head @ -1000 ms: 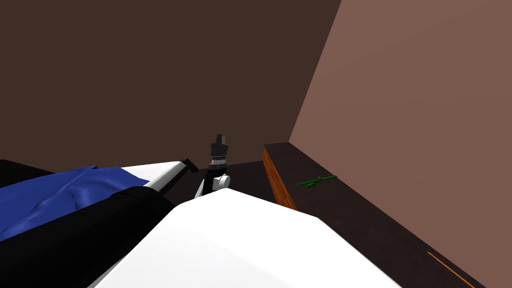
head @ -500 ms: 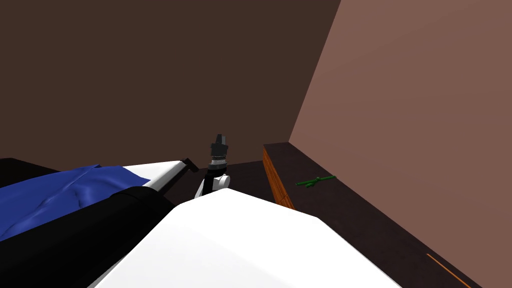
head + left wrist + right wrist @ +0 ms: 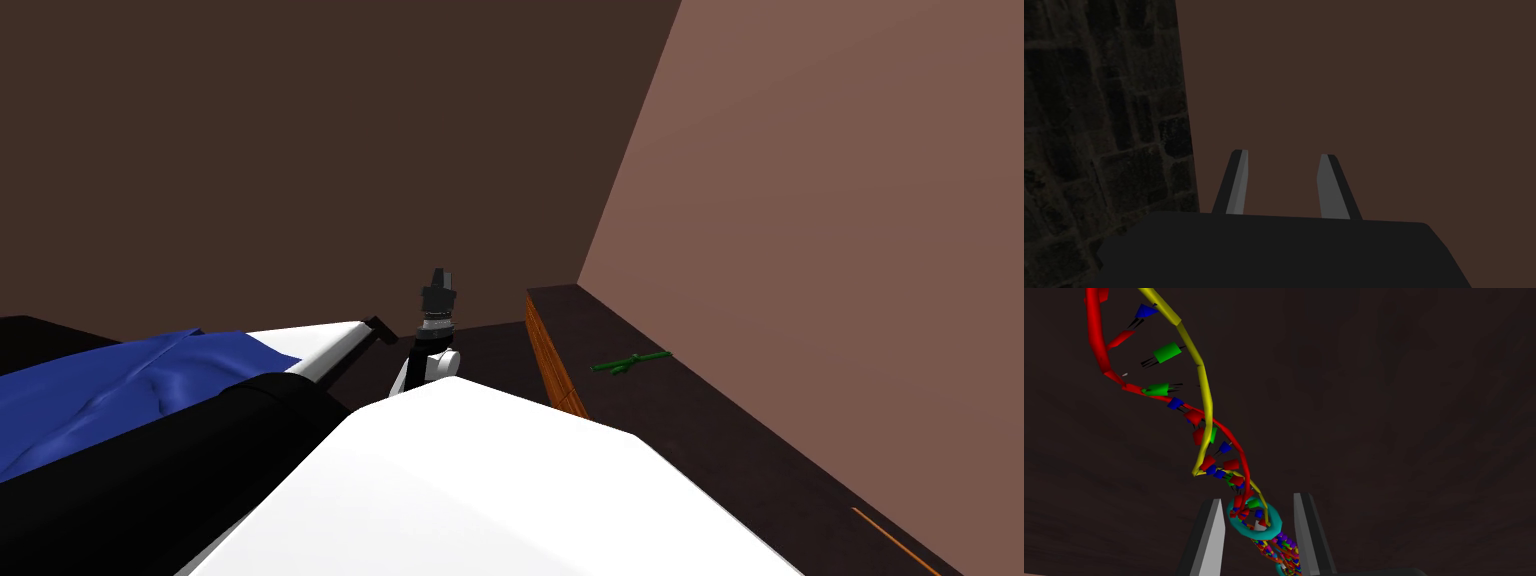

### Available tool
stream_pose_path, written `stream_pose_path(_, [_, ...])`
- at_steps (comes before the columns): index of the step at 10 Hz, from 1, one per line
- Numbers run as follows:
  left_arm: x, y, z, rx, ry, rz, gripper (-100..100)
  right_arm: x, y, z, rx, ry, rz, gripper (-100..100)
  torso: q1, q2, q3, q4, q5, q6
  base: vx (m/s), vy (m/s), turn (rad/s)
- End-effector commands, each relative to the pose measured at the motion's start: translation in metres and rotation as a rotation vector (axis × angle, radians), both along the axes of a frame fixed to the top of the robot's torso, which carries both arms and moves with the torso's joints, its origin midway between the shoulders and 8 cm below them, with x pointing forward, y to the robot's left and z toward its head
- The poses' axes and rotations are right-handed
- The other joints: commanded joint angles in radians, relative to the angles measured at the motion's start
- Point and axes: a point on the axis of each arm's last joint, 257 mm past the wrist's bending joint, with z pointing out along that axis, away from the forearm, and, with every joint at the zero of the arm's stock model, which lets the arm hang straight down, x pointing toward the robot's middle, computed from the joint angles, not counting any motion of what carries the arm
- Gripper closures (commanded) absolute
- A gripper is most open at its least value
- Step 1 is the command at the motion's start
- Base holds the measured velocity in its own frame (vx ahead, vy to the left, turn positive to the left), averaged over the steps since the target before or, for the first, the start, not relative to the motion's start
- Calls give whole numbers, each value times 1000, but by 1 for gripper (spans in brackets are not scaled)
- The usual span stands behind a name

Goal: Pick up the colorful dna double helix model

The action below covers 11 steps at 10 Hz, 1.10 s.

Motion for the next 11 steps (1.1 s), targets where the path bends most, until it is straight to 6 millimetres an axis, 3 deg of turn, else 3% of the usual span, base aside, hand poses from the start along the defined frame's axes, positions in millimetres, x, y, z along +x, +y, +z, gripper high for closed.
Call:
stream_pose_path(1, [0,0,0,0,0,0,0,0,0,0,0,0,0,100,0,0,0,0,0,0,0,0,0])
stream_pose_path(2, [0,0,0,0,0,0,0,0,0,0,0,0,0,100,0,0,0,0,0,0,0,0,0])
stream_pose_path(3, [0,0,0,0,0,0,0,0,0,0,0,0,0,0,0,0,0,0,0,0,0,0,0])
stream_pose_path(4, [0,0,0,0,0,0,0,2,-2,3,0,-6,0,100,0,0,0,0,0,0,-1,18,-12])
stream_pose_path(10, [0,0,0,0,0,0,0,5,-11,18,1,-13,8,100,4,1,1,0,1,0,-1,48,-19])
stream_pose_path(11, [0,0,0,0,0,0,0,4,-11,18,1,-12,8,0,2,1,1,0,1,0,-1,5,-1])
